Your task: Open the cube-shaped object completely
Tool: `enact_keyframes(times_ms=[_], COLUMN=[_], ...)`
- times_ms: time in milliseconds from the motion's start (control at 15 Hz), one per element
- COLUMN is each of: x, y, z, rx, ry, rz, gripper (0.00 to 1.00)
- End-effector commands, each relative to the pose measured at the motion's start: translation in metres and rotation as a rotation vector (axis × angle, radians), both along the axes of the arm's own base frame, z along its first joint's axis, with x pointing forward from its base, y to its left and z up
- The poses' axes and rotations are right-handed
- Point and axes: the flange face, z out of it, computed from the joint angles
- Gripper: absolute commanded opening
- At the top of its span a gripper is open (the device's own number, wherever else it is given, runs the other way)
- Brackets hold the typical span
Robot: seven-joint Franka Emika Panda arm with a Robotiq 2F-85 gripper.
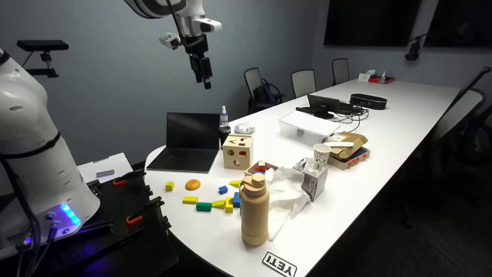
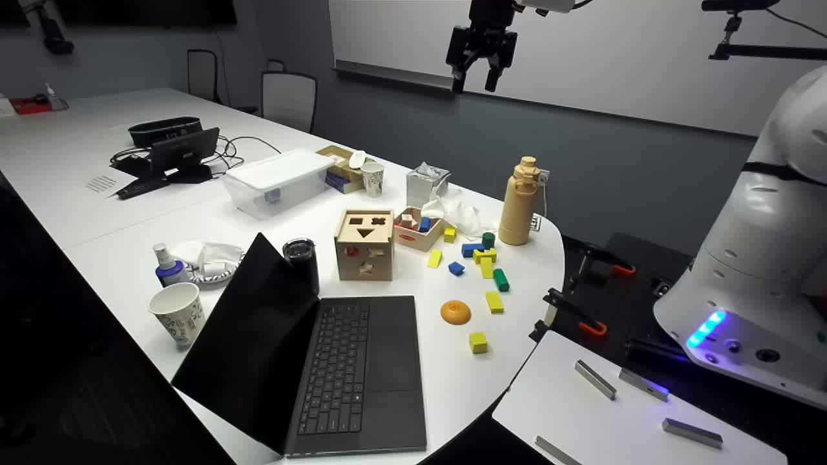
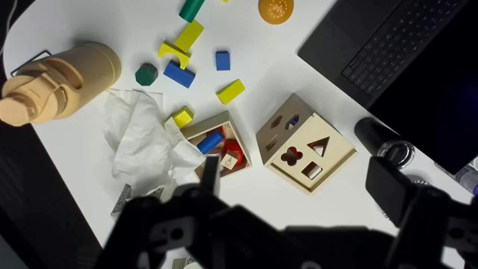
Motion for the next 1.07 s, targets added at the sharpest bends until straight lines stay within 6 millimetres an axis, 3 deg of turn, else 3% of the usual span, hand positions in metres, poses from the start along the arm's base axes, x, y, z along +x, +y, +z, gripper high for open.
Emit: enact_keyframes(times_ms=[0,267,533,733,1000], x=[0.000,0.025,0.074,0.116,0.164], y=[0.000,0.007,0.029,0.052,0.077], z=[0.001,-0.008,-0.034,-0.071,-0.135], rx=[0.000,0.039,0.129,0.130,0.151], ry=[0.001,-0.001,0.012,0.037,0.061], rz=[0.000,-0.074,-0.209,-0.287,-0.367], gripper=[1.00,1.00,1.00,1.00,1.00])
